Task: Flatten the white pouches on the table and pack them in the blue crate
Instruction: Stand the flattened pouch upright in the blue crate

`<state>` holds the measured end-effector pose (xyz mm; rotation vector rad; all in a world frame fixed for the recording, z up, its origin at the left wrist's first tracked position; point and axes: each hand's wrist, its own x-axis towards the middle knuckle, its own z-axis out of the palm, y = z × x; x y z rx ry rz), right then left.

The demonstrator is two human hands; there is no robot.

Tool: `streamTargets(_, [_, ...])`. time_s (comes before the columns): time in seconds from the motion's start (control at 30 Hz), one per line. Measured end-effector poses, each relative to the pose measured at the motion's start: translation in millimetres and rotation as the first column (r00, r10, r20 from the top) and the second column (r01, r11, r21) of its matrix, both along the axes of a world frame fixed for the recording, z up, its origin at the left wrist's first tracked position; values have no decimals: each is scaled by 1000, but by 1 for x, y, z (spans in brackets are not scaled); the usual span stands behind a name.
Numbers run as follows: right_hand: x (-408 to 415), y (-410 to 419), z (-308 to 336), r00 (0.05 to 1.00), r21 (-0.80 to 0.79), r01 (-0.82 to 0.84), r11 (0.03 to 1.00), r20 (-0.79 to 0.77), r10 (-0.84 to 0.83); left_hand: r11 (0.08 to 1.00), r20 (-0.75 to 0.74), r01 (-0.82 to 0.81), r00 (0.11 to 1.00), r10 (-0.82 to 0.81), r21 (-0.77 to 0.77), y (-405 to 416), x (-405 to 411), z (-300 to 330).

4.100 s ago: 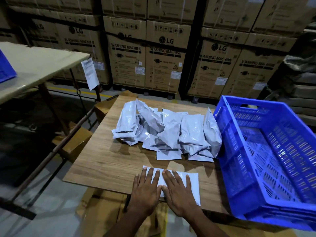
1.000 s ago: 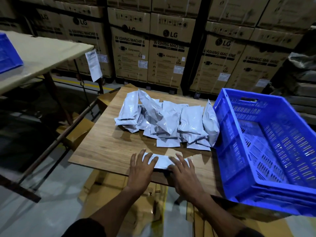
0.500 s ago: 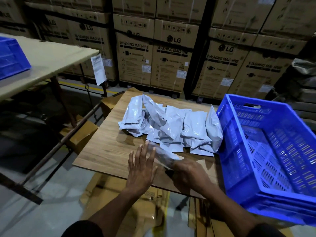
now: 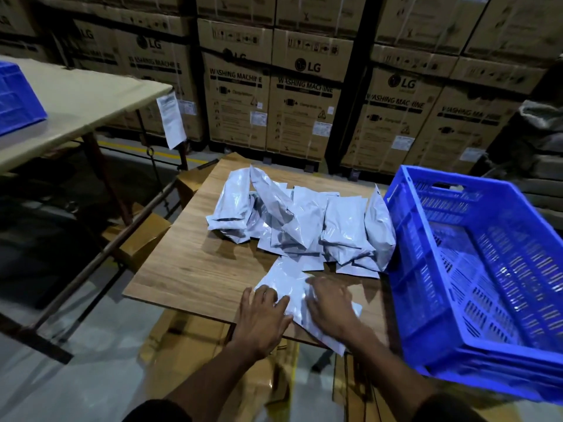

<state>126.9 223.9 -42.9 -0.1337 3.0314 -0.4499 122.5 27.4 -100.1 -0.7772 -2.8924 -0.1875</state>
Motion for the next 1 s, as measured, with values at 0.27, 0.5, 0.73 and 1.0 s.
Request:
streamTargets(0.27, [9,0,-33,971,1,-217,976,106,216,997,-75,73,995,-70,30,8,-9,-9])
streamTargets(0.5, [23,-23,-49,984,111,-104,988,154,86,1000,74,-8,997,8,0,7,-5,-17])
streamTargets(0.73, [33,-25,-56,995,155,-44,987,99,28,999,108,-13,994,8,51,1,-1,-26])
streamTargets(1.0, [38,0,-63,994,186,-17,982,109,-4,988,54,-6,999,-3,157,-6,6,-33])
